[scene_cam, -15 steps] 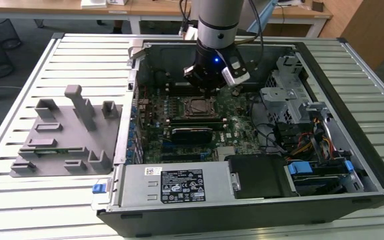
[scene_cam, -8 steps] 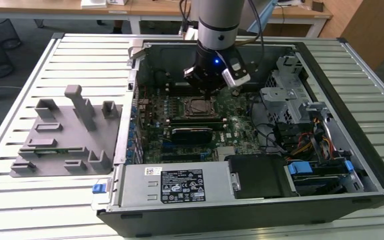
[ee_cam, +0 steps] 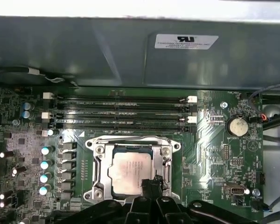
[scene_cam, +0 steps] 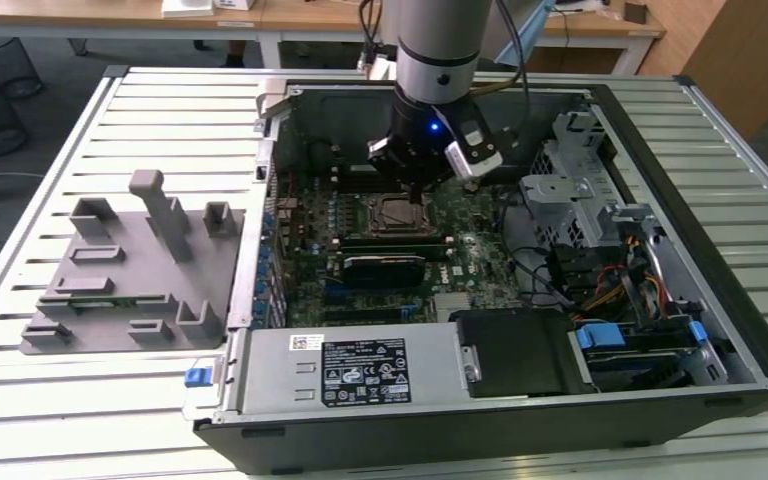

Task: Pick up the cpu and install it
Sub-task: 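Install the second cpu locking lever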

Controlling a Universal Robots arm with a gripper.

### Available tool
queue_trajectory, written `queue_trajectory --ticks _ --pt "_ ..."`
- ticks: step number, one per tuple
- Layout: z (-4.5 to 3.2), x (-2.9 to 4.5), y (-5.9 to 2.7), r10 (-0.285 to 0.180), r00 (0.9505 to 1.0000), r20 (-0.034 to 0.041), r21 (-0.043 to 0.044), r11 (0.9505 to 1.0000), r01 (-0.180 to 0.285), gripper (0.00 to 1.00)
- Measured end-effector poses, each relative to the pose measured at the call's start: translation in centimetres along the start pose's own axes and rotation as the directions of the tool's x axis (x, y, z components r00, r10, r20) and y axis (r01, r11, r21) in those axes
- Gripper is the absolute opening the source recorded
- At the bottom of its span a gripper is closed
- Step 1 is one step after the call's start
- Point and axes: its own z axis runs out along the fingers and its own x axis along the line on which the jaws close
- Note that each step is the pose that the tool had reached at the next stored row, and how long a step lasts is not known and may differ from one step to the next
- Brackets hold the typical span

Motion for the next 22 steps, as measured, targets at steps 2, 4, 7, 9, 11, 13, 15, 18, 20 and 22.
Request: queue_trajectory --ticks 2,4,7,9,11,13,15,18,20,22 --pt "-0.27 0.0 0.02 0.0 1.0 0.0001 -0.0002 1.0 0.0 0.11" --pt "-0.6 -0.01 0.04 0.0 1.0 0.0001 -0.0002 1.0 0.0 0.11" --pt "-0.8 -0.01 0.05 0.0 1.0 -0.0004 -0.0002 1.0 0.0 0.11" --pt "-0.88 -0.01 0.04 0.0 1.0 -0.0008 -0.0004 1.0 0.0 0.11" --pt "-0.92 -0.01 0.01 0.0 1.0 -0.0013 -0.0003 1.0 0.0 0.11" --pt "-0.94 -0.01 -0.05 0.0 1.0 -0.0014 -0.0003 1.0 0.0 0.11" --pt "-0.94 -0.01 -0.16 0.0 1.0 -0.0014 -0.0003 1.0 0.0 0.11" --pt "-0.96 0.01 -0.34 0.0 1.0 -0.0014 -0.0003 1.0 0.0 0.11" --pt "-0.97 0.03 -0.52 0.0 1.0 -0.0014 -0.0002 1.0 0.0 0.11" --pt "-0.99 0.09 -0.76 0.0 1.0 -0.0014 -0.0003 1.0 0.0 0.11"
